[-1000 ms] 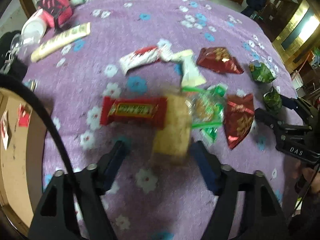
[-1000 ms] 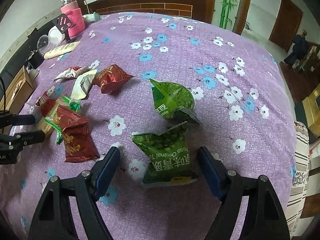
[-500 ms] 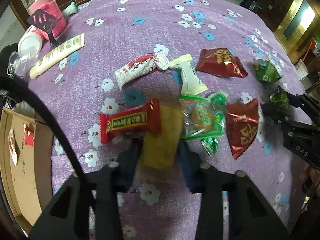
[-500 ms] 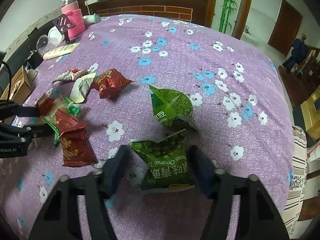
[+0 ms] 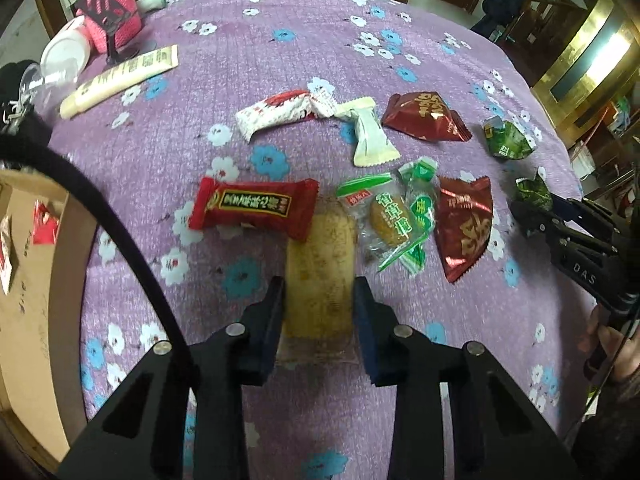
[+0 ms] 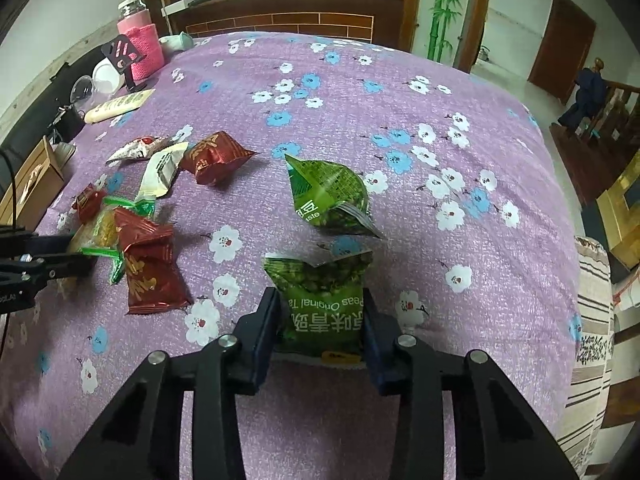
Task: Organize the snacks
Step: 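Grasp the pale cake bar with the left gripper while the right grasps the green pea bag, then carry the cake bar into the tray with the left gripper while the right drops the green bag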
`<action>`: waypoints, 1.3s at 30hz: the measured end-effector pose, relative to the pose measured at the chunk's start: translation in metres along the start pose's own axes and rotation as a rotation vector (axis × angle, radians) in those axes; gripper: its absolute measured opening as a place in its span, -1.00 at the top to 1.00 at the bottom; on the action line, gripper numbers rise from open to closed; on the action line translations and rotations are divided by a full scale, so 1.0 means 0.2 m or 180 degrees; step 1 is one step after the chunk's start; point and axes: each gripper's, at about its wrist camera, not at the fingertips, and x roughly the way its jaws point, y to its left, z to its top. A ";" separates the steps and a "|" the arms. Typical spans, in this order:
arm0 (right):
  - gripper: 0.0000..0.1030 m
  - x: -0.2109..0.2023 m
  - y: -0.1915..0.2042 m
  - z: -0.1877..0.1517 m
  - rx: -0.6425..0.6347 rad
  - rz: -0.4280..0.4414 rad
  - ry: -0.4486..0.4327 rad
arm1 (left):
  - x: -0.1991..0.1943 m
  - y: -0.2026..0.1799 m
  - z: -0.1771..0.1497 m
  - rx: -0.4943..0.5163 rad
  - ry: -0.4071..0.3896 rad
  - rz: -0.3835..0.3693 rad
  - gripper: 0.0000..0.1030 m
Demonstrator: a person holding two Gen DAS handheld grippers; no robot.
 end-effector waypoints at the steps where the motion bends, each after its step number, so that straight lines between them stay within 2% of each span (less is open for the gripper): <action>1: 0.28 0.00 0.00 0.00 0.0021 0.0022 0.0007 | -0.01 0.01 -0.01 -0.0009 0.0002 -0.0020 0.32; 10: 0.28 -0.08 0.01 -0.09 0.0058 0.0085 0.0037 | -0.07 0.04 -0.15 -0.0029 0.0064 -0.0072 0.32; 24: 0.28 -0.27 0.07 -0.39 0.0311 0.0239 0.0017 | -0.19 0.00 -0.45 0.0151 0.0028 -0.0125 0.32; 31: 0.28 -0.38 0.13 -0.59 0.0386 0.0263 0.0044 | -0.23 0.00 -0.59 0.0187 0.0036 -0.0359 0.32; 39: 0.28 -0.49 0.17 -0.69 0.0515 0.0263 0.0028 | -0.28 0.02 -0.69 0.0131 0.0030 -0.0507 0.32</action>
